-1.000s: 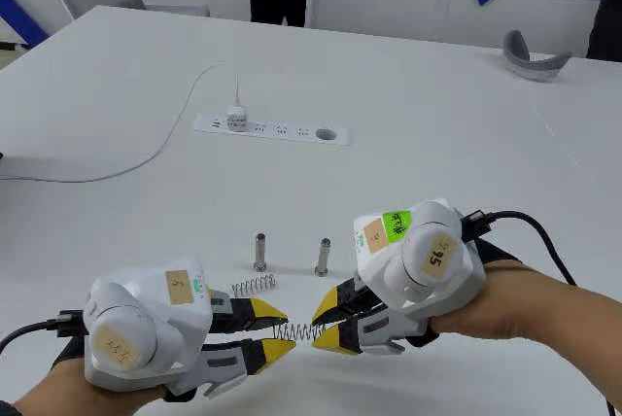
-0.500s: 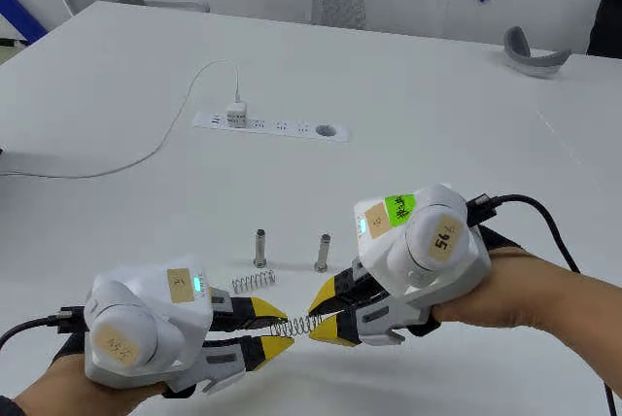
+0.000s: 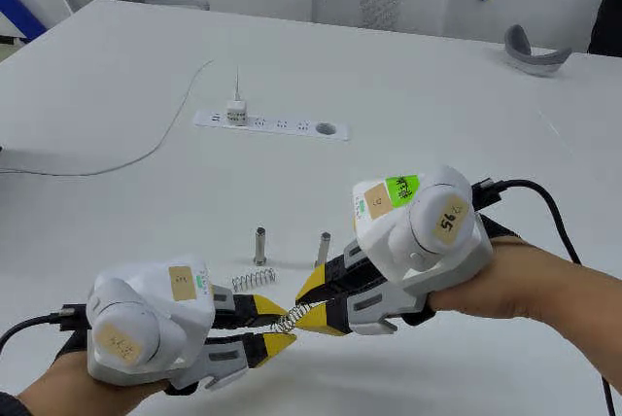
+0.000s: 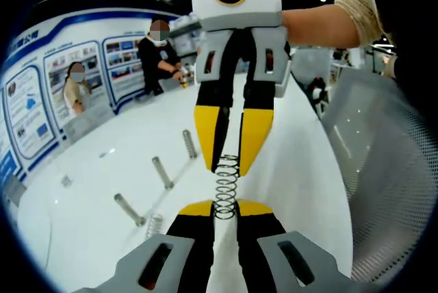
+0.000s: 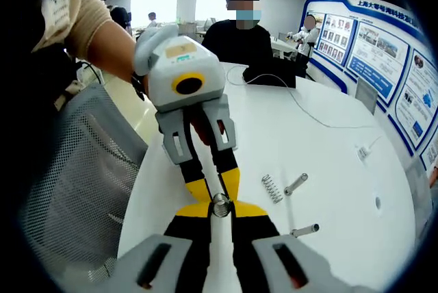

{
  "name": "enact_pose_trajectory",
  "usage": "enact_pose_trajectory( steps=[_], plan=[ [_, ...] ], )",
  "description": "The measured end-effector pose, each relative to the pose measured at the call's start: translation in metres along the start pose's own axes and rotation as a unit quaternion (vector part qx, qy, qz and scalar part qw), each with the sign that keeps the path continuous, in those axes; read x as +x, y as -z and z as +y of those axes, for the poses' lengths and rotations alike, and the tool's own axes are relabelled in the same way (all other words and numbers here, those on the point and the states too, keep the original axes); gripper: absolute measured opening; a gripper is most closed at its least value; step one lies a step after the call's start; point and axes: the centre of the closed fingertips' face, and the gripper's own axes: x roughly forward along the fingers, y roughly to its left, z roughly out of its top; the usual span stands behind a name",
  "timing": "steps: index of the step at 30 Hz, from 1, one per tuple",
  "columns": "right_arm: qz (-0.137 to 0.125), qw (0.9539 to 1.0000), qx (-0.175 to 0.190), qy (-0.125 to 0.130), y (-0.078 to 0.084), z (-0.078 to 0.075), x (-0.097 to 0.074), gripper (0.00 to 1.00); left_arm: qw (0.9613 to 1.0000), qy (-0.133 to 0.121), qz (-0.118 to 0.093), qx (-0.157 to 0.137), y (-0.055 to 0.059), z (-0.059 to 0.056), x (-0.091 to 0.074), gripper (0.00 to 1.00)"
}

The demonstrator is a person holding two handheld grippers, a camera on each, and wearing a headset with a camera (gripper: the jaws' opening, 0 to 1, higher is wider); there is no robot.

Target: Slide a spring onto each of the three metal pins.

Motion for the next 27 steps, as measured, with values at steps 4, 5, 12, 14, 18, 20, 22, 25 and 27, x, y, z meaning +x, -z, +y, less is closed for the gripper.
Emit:
enact_pose_trajectory(
  steps=[4, 5, 12, 14, 18, 20, 22, 25, 27],
  plan=[
    [-0.004, 1.0000, 0.000, 0.002, -0.002, 0.000, 0.000, 0.12, 1.0000, -0.001, -0.001, -0.002, 0.000, 0.000, 0.001, 0.11],
    [-0.005, 1.0000, 0.000, 0.002, -0.003, 0.000, 0.000, 0.12, 1.0000, -0.001, -0.001, -0.002, -0.001, 0.000, 0.001, 0.11],
    [-0.012, 0.9999, 0.004, 0.004, -0.006, -0.001, 0.001, 0.12, 1.0000, -0.001, -0.002, -0.005, -0.001, -0.001, 0.002, 0.11],
    [-0.014, 0.9999, 0.005, 0.005, -0.007, -0.001, 0.001, 0.12, 1.0000, -0.001, -0.002, -0.007, -0.001, 0.000, 0.002, 0.11],
    [-0.021, 0.9997, 0.008, 0.006, -0.010, -0.002, 0.002, 0.12, 0.9999, -0.001, -0.005, -0.012, -0.002, 0.000, 0.003, 0.11],
    [-0.022, 0.9997, 0.008, 0.006, -0.011, -0.002, 0.002, 0.12, 0.9999, -0.002, -0.005, -0.012, -0.002, 0.000, 0.003, 0.11],
    [-0.025, 0.9996, 0.009, 0.007, -0.012, -0.002, 0.002, 0.12, 0.9999, -0.001, -0.006, -0.014, -0.003, 0.000, 0.004, 0.11],
    [-0.027, 0.9996, 0.010, 0.008, -0.013, -0.002, 0.003, 0.12, 0.9999, -0.001, -0.006, -0.015, -0.004, 0.000, 0.004, 0.11],
    [-0.028, 0.9995, 0.012, 0.009, -0.013, -0.002, 0.003, 0.12, 0.9999, -0.001, -0.007, -0.016, -0.004, 0.000, 0.005, 0.11]
  ],
)
